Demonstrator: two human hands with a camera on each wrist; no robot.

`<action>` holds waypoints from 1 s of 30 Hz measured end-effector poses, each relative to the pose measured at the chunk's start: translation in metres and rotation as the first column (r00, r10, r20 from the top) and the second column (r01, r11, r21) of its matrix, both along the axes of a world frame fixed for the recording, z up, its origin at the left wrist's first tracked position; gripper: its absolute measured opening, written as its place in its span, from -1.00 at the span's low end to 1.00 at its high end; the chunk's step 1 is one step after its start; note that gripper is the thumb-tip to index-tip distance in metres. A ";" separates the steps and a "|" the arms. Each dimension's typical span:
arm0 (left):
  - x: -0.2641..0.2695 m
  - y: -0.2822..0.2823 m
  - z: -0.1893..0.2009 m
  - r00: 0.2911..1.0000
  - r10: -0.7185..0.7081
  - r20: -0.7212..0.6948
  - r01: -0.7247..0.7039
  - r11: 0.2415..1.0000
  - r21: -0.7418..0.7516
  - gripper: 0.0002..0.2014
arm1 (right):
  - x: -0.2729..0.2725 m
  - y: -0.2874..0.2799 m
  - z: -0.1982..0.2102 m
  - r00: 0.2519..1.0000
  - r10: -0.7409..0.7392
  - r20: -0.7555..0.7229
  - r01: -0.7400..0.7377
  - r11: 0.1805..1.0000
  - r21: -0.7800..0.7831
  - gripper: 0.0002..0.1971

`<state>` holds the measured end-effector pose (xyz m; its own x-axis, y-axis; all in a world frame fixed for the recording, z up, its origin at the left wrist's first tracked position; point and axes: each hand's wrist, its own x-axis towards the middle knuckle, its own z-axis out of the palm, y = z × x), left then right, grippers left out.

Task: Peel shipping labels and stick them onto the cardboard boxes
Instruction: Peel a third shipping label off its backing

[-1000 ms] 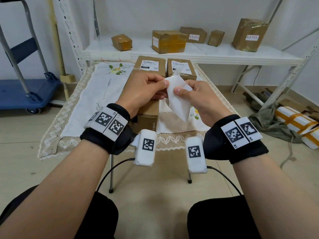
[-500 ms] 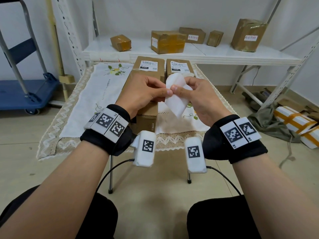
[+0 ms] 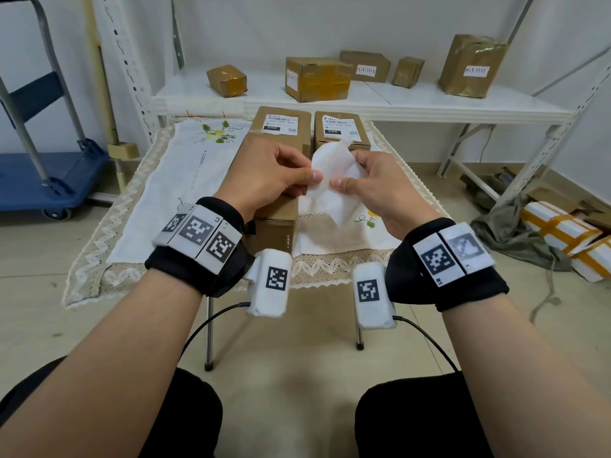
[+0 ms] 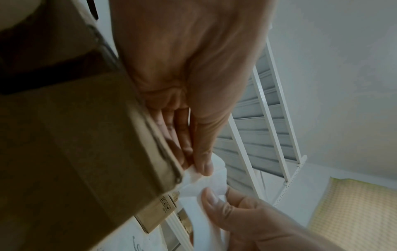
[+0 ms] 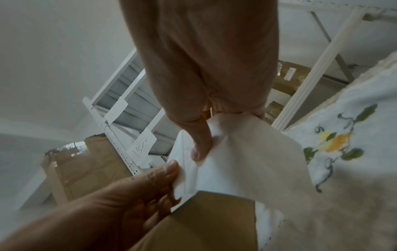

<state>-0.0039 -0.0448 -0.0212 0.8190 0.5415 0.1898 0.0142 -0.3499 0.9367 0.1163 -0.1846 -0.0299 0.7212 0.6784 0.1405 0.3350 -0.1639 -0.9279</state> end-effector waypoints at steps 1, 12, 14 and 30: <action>0.000 0.000 0.000 1.000 0.005 -0.001 -0.005 1.000 0.007 -0.93 | 0.000 0.000 0.000 0.999 -0.013 0.042 0.014 1.000 -0.022 -0.79; -0.002 -0.001 0.000 1.000 -0.015 -0.022 0.016 0.998 0.061 -0.85 | -0.004 -0.005 0.003 0.998 0.043 0.043 -0.040 0.997 -0.064 -0.77; -0.003 -0.002 0.001 1.000 -0.010 -0.014 0.011 0.998 0.054 -0.86 | -0.003 -0.003 0.001 0.998 0.020 0.061 -0.016 0.998 -0.061 -0.78; -0.003 -0.005 0.004 0.999 -0.010 -0.046 0.014 0.996 0.088 -0.88 | 0.007 -0.005 0.002 0.962 -0.056 0.267 0.097 0.985 -0.142 -0.73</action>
<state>-0.0071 -0.0498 -0.0171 0.8342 0.5142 0.1993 0.0510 -0.4318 0.9005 0.1235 -0.1895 -0.0284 0.7239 0.6505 0.2300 0.5430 -0.3314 -0.7716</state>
